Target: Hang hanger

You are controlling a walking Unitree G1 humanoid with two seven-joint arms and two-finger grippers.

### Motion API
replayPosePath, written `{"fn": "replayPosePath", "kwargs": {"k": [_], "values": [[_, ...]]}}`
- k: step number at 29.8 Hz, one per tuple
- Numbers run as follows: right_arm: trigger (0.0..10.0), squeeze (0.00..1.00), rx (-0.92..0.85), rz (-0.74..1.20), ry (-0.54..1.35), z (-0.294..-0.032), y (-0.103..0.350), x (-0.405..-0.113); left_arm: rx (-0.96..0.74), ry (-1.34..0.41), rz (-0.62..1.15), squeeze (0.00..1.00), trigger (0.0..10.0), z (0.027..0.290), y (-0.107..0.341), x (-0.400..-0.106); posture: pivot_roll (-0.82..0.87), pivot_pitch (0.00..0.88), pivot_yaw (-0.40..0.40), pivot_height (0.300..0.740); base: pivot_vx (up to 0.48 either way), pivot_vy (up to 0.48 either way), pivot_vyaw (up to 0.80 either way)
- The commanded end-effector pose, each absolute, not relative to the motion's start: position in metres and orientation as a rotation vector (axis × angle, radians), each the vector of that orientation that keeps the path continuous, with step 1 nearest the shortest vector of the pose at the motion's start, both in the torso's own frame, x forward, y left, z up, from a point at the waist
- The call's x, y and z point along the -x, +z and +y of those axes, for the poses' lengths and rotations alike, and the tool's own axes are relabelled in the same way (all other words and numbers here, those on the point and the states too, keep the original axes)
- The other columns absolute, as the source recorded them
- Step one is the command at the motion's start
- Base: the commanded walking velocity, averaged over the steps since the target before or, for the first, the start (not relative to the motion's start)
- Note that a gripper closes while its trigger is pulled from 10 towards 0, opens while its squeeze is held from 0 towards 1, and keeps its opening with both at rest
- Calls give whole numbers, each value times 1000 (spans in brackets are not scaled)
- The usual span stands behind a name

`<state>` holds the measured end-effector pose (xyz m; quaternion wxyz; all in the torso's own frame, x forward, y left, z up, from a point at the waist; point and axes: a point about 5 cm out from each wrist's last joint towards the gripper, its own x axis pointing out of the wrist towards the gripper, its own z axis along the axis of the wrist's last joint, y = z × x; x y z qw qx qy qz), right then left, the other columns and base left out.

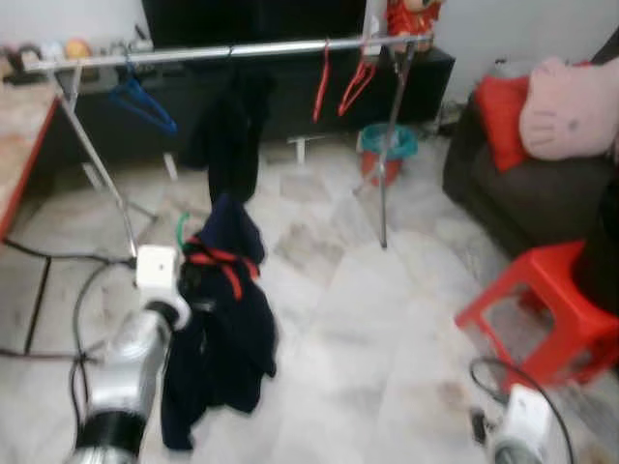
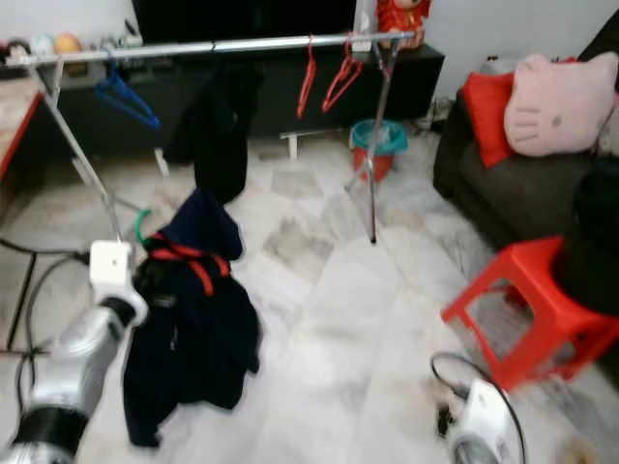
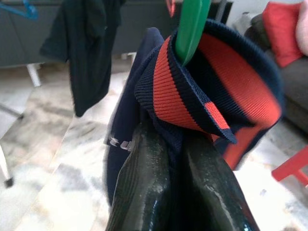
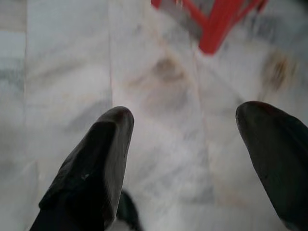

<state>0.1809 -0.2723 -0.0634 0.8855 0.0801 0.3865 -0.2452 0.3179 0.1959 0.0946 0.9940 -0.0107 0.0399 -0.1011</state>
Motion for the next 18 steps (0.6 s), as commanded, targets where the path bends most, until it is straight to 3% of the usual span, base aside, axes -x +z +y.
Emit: {"fn": "replayPosePath", "kwargs": {"k": [1,12,18], "values": [[10000,0,-160,793,-485,-269,-61,-187,-8,-184,30,0,10000,204,106,-321,-48,0,-33,740,311,0,0],[10000,0,-175,799,-487,-268,-62,-186,-11,-180,32,0,10000,203,106,-323,-49,0,-31,740,317,0,800],[10000,0,-207,795,-482,-265,-62,-188,-9,-184,32,0,10000,202,106,-324,-54,0,-26,740,323,0,0]]}}
